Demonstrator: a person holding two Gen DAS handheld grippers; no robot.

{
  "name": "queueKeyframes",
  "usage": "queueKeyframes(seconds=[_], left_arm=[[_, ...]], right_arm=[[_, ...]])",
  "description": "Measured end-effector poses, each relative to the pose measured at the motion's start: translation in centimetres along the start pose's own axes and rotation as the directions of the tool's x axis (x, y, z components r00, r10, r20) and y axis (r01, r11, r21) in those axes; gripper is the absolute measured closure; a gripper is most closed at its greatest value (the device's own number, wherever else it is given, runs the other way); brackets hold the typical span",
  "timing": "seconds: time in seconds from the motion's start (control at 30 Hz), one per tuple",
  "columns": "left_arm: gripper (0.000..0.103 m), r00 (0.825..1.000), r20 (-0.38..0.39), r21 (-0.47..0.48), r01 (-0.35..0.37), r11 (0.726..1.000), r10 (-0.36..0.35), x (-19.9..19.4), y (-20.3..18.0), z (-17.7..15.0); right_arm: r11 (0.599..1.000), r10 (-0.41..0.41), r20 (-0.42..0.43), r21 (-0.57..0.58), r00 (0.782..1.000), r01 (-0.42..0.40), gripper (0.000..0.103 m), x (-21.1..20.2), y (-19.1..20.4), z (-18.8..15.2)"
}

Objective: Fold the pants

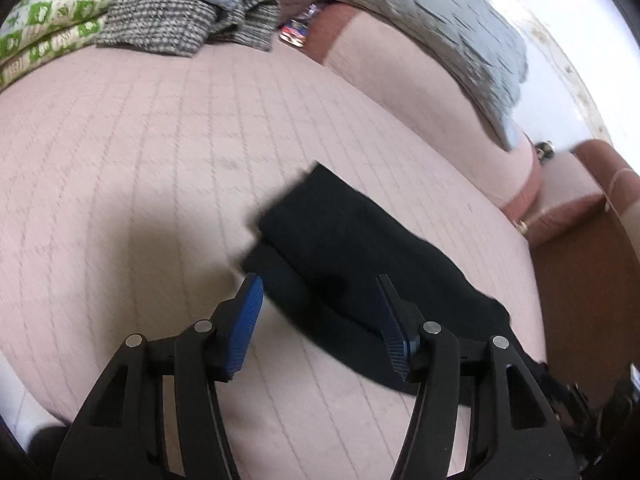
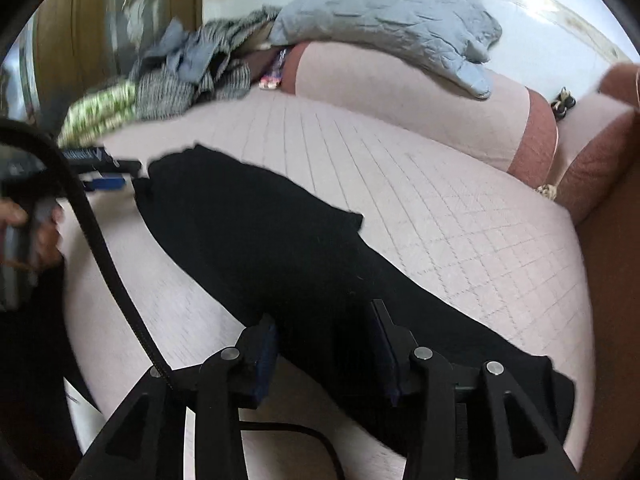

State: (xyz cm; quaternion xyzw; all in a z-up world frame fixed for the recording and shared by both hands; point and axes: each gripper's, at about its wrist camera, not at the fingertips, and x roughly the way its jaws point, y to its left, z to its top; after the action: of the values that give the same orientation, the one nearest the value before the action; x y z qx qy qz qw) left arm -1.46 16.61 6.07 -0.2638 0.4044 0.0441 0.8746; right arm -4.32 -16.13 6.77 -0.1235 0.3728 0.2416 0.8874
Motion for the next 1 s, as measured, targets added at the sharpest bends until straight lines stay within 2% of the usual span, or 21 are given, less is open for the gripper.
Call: queueKeyframes(seconds=[0.07, 0.17, 0.27, 0.33, 0.43, 0.47, 0.5, 0.53, 0.57, 0.6, 0.77, 0.87, 1.0], left_arm=[[0.044, 1.0, 0.017, -0.029, -0.001, 1.0, 0.002, 0.5, 0.8, 1.5], [0.044, 0.999, -0.038, -0.049, 0.01, 0.999, -0.012, 2.1, 1.6, 2.9], [0.044, 0.998, -0.07, -0.027, 0.007, 1.0, -0.009, 3.6, 1.3, 3.3], [0.044, 0.997, -0.076, 0.001, 0.003, 1.0, -0.002, 4.2, 0.7, 3.1], [0.044, 0.999, -0.046, 0.022, 0.008, 1.0, -0.007, 4.5, 0.5, 2.8], [0.047, 0.999, -0.034, 0.035, 0.014, 0.999, -0.013, 4.4, 0.4, 2.7], [0.064, 1.0, -0.025, 0.058, 0.016, 0.998, -0.015, 4.3, 0.2, 2.6], [0.079, 1.0, -0.023, 0.09, 0.009, 0.996, -0.007, 4.2, -0.1, 2.6], [0.083, 1.0, -0.025, 0.118, 0.01, 0.993, -0.007, 4.1, -0.4, 2.6], [0.092, 1.0, -0.015, 0.133, 0.006, 0.991, -0.004, 3.7, -0.5, 2.5], [0.092, 0.997, 0.012, 0.135, 0.072, 0.988, -0.074, 1.0, 0.0, 2.3], [0.092, 1.0, 0.016, 0.161, 0.013, 0.987, -0.015, 1.0, 0.3, 1.7], [0.091, 0.993, -0.061, 0.138, -0.092, 0.986, 0.101, 3.3, 1.5, 0.8]], right_arm=[[0.999, 0.033, 0.019, -0.027, 0.999, -0.032, 0.062, 0.5, 1.1, 0.6], [0.992, 0.065, 0.062, -0.108, 0.996, -0.058, 0.062, 1.5, 3.6, 1.5], [0.985, 0.116, 0.081, -0.138, 0.99, -0.105, 0.061, 3.0, 5.4, 2.4], [0.979, 0.141, 0.046, -0.156, 0.989, -0.132, 0.061, 4.9, 6.4, 2.8], [0.965, 0.179, 0.011, -0.194, 0.984, -0.174, 0.063, 7.0, 8.0, 3.3], [0.961, 0.184, 0.007, -0.213, 0.983, -0.178, 0.067, 7.5, 8.5, 3.3], [0.958, 0.17, 0.001, -0.236, 0.985, -0.165, 0.082, 8.1, 9.0, 3.3], [0.96, 0.132, -0.007, -0.247, 0.991, -0.13, 0.092, 8.8, 9.2, 3.3], [0.967, 0.109, -0.017, -0.231, 0.994, -0.11, 0.098, 9.3, 9.2, 3.4], [0.973, 0.125, -0.016, -0.195, 0.992, -0.126, 0.099, 9.4, 8.9, 3.7], [0.976, 0.179, 0.055, -0.135, 0.982, -0.17, 0.099, 5.8, 8.0, 3.9], [0.97, 0.212, 0.055, -0.137, 0.976, -0.203, 0.099, 4.8, 8.3, 3.2], [0.962, 0.228, -0.022, -0.147, 0.973, -0.229, 0.099, 7.5, 10.4, 1.6]])
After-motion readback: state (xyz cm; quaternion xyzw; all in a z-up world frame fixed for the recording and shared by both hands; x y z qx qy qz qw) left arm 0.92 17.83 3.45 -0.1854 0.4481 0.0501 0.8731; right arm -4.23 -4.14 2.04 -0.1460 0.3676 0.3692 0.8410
